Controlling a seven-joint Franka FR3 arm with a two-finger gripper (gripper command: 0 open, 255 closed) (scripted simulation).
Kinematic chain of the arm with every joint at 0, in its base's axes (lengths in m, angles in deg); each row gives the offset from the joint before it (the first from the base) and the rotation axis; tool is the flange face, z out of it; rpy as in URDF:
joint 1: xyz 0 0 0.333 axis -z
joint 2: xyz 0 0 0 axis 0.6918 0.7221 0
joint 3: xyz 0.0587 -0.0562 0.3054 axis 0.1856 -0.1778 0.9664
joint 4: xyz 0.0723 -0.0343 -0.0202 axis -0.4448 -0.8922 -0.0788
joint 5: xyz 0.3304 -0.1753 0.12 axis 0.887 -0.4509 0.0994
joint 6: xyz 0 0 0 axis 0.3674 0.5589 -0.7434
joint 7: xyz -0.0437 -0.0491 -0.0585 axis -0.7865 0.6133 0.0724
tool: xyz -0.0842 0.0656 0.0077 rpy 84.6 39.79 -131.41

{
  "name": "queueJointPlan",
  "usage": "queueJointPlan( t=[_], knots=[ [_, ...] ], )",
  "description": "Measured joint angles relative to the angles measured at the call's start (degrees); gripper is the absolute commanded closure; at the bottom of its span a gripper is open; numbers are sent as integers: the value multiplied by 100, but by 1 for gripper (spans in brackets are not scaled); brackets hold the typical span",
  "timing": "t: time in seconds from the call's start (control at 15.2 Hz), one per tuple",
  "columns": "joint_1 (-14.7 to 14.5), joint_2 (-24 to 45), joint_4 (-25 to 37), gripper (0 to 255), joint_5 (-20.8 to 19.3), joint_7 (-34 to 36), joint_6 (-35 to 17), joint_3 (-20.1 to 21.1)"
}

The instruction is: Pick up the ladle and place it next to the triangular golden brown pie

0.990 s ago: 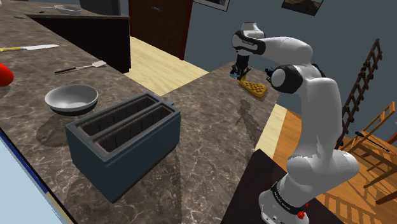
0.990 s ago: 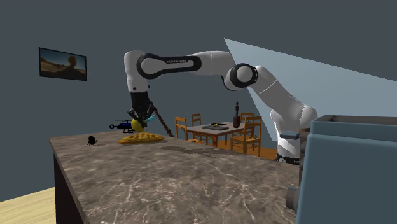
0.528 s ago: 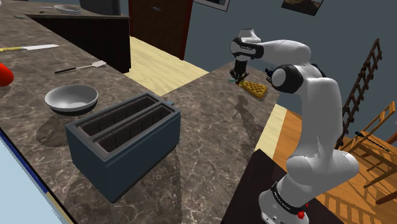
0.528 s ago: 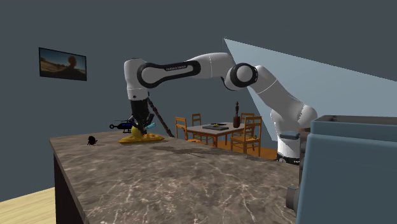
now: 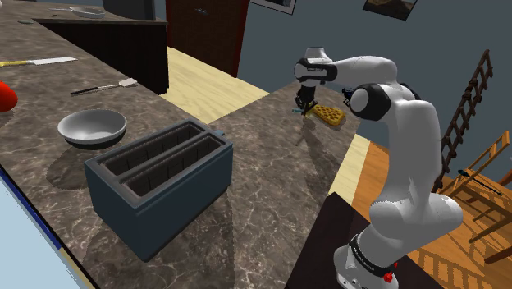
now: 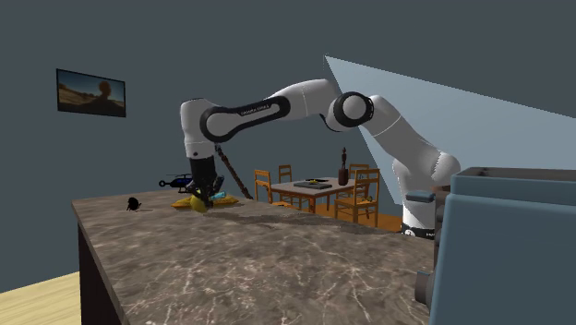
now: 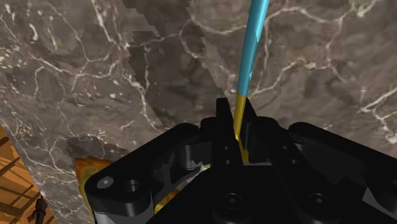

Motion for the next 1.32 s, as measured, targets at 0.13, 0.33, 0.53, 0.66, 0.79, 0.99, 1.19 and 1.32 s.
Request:
queueJointPlan(
  t=[0.13, 0.33, 0.53, 0.66, 0.79, 0.99, 1.19, 1.32],
  knots=[
    [-3, 29, -97, 255, -5, 26, -128, 2],
    [-5, 82, -176, 255, -11, 51, -262, 3],
    [0, 79, -218, 255, -13, 55, -299, 0],
    [1, 79, -224, 255, -14, 56, -304, 0],
    [2, 82, -222, 0, -14, 56, -304, -1],
    [2, 83, -222, 0, -14, 56, -304, -1],
    [2, 83, -222, 0, -14, 56, -304, -1],
    [-26, 90, 19, 0, -4, 43, -72, 5]
  ],
)
